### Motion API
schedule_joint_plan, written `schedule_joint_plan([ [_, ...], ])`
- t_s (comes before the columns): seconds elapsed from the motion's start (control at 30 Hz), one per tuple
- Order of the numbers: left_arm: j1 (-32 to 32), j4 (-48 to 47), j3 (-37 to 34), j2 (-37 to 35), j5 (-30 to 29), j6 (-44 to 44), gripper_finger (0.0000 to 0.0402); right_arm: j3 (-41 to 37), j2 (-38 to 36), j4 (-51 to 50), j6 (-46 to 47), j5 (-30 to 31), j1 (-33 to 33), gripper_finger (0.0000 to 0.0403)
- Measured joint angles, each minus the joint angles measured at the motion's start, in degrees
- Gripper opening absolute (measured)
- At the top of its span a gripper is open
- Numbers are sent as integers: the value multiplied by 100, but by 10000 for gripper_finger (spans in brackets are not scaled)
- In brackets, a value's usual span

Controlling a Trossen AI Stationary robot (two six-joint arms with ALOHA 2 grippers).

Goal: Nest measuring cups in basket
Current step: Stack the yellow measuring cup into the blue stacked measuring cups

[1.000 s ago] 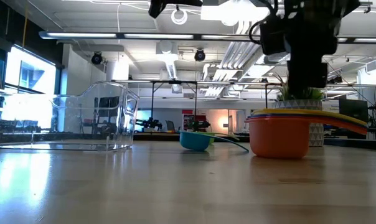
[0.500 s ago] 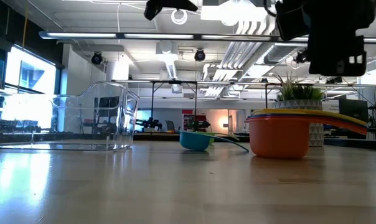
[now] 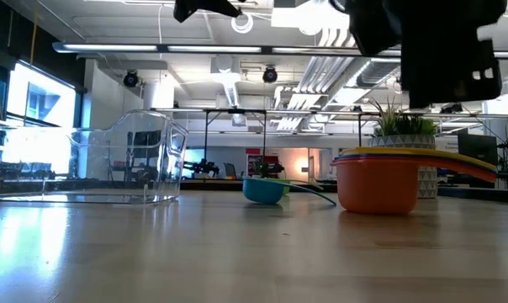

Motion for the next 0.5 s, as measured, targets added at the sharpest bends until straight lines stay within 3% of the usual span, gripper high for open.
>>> schedule_joint_plan([
  [0.13, 0, -117, 0, -83, 0, 89, 131, 617, 507, -1416, 30, 150, -20, 73],
  [0.5, 0, -545, 0, -82, 2, 280, 131, 841, 762, -2288, 647, 516, -73, 73],
])
